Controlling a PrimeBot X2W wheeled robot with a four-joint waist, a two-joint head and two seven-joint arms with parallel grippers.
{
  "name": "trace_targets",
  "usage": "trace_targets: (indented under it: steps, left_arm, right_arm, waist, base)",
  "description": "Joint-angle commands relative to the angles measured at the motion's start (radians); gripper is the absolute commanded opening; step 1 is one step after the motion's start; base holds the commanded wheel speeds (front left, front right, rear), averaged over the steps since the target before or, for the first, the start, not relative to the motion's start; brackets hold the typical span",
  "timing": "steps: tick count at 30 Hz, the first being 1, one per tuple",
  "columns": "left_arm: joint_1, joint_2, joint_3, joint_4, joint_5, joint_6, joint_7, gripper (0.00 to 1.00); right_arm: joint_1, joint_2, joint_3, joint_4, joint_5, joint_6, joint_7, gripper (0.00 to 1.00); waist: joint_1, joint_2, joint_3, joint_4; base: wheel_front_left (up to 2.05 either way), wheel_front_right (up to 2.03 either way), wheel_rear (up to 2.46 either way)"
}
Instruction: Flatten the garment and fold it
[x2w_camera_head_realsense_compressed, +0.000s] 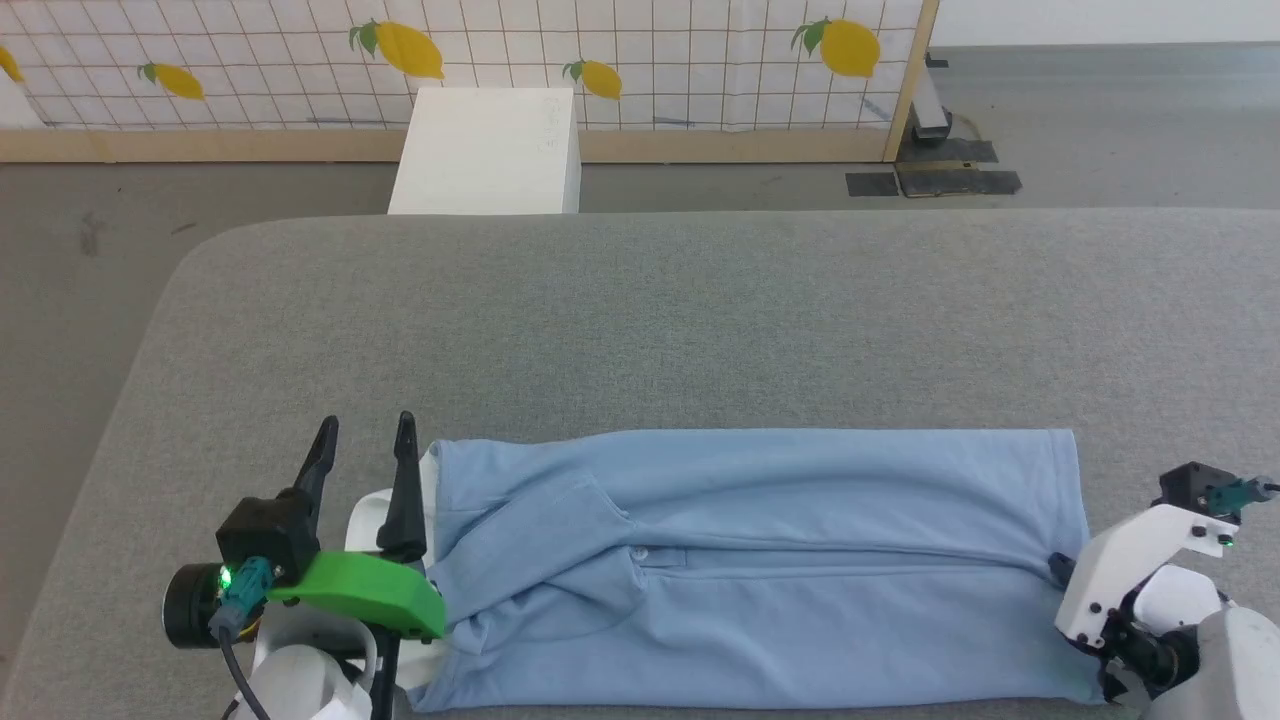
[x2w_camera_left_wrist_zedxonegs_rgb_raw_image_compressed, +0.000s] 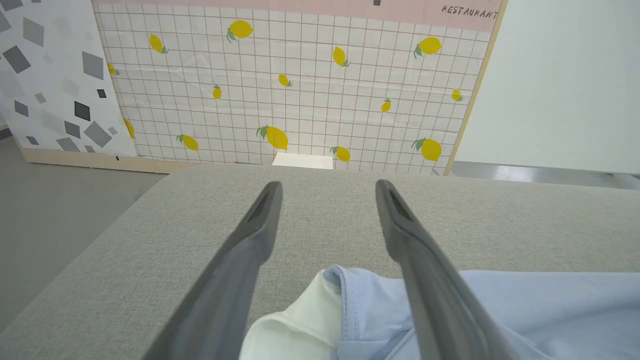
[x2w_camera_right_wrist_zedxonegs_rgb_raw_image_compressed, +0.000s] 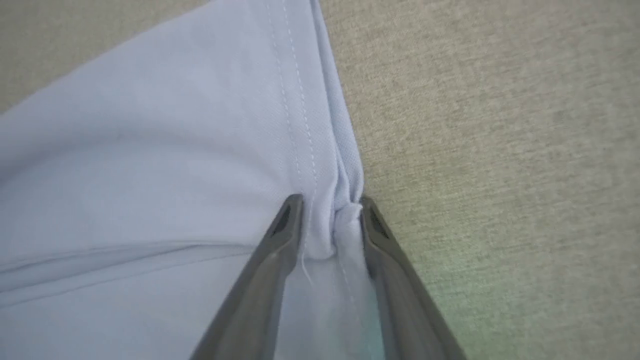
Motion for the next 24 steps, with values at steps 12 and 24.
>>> trace_targets:
  steps: [12,24]
  left_arm:
    - [-0.014,-0.025,0.027,0.010,0.038,-0.031,-0.005,1.00]
    - [-0.012,-0.038,0.041,0.007,0.053,-0.042,-0.005,1.00]
  right_arm:
    - [0.041,0.000,-0.089,-0.075,-0.118,-0.001,-0.070,0.00]
    - [0.066,-0.105,-0.301,-0.146,-0.299,-0.001,-0.223,0.00]
  waist:
    - [0.0000,0.0000,0.011,-0.002]
    - [0.0000,0.0000,0.019,-0.007]
  base:
    - [0.00,0.00,0.00]
    - [0.00,0.00,0.00]
